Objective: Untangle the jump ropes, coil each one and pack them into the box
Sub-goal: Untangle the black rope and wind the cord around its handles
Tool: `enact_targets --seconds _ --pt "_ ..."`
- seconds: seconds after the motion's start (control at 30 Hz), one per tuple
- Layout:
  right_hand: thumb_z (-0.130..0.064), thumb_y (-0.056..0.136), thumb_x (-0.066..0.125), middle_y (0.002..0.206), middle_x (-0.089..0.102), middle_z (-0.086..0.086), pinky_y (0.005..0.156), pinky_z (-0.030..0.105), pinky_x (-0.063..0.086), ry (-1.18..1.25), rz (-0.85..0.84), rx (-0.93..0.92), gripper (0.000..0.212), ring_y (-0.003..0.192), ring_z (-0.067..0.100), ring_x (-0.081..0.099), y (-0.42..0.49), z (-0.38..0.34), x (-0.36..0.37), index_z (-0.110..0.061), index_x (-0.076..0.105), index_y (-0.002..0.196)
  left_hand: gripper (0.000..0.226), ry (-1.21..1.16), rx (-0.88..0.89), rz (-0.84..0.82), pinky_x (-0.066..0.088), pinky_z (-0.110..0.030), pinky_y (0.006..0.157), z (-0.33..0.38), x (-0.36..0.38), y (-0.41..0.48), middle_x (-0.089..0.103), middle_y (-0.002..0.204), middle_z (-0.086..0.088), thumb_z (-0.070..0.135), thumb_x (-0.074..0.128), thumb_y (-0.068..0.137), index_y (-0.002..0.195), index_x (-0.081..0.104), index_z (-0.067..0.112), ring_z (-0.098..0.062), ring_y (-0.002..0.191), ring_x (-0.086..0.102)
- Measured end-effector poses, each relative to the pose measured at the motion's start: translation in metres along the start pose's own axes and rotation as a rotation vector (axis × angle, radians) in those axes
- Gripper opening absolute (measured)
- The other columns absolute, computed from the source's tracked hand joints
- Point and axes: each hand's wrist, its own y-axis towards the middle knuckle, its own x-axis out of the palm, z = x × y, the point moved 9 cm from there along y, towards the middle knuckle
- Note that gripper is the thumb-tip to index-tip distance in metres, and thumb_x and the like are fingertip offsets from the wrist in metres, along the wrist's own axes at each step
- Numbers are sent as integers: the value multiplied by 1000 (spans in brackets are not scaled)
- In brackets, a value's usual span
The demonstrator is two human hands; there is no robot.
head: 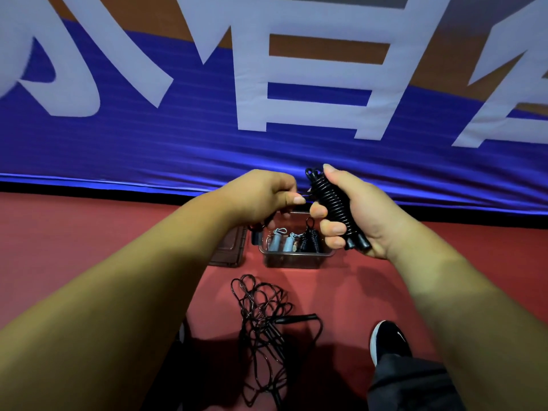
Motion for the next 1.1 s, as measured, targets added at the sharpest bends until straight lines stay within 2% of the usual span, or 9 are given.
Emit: enact_targets --seconds 0.1,0.33,0.5,0.6,0.67,0.77,0.87,0.97,1.1 --pt "-56 105 54 75 52 8 43 26 36 -35 -12 22 39 43 16 36 -1 1 2 -17 50 109 21 -45 29 23 48 -28 43 1 -4 2 76 77 -5 29 68 101 86 60 17 -25 59 72" --pt "-56 98 62 74 50 7 42 26 35 -62 -50 17 44 42 15 36 -5 1 10 -14 54 94 10 2 57 43 39 -11 51 1 -16 2 74 77 1 20 82 89 90 73 17 5 47 53" --pt "-50 99 64 74 54 10 45 28 39 -116 -72 -9 40 43 17 37 -7 2 14 -23 74 73 18 43 45 7 50 -22 61 -5 -10 4 73 74 -8 26 90 80 85 73 21 -19 61 63" --pt "-45 103 60 78 62 15 46 28 41 -142 -54 0 34 44 19 43 -8 6 15 -17 73 89 17 170 81 66 50 -27 70 -2 -12 5 69 86 -1 34 90 78 87 76 28 -17 79 66" --pt "-45 103 60 83 68 18 46 28 44 -169 -29 12 39 46 20 48 -7 8 13 -6 63 102 16 184 86 96 46 -26 66 2 -15 4 67 80 1 34 88 80 79 72 35 -13 75 64" --pt "-46 99 62 89 74 20 46 29 48 -230 -4 31 44 51 20 55 -7 8 8 -3 64 105 20 64 35 66 52 -23 67 -1 -13 1 73 72 4 24 85 85 75 71 35 -11 70 69" --pt "-50 85 69 93 75 18 46 28 49 -244 -12 24 51 52 21 55 -7 7 7 -3 68 102 15 -174 -38 22 61 -35 79 -5 -7 -1 78 82 -5 6 73 91 86 76 20 -25 74 74" --pt "-46 95 68 96 77 18 48 27 45 -354 -20 13 45 49 22 53 -7 10 12 -2 71 103 19 -467 -189 -24 57 -39 79 -14 7 -1 69 77 -13 6 58 96 86 74 7 -24 69 64" --pt "-39 104 62 72 74 8 44 21 40 -452 -17 3 38 41 19 51 -10 7 17 -3 72 98 8 -685 -291 -24 60 -32 71 -25 20 -1 70 77 -19 5 71 91 88 78 4 -23 65 66"
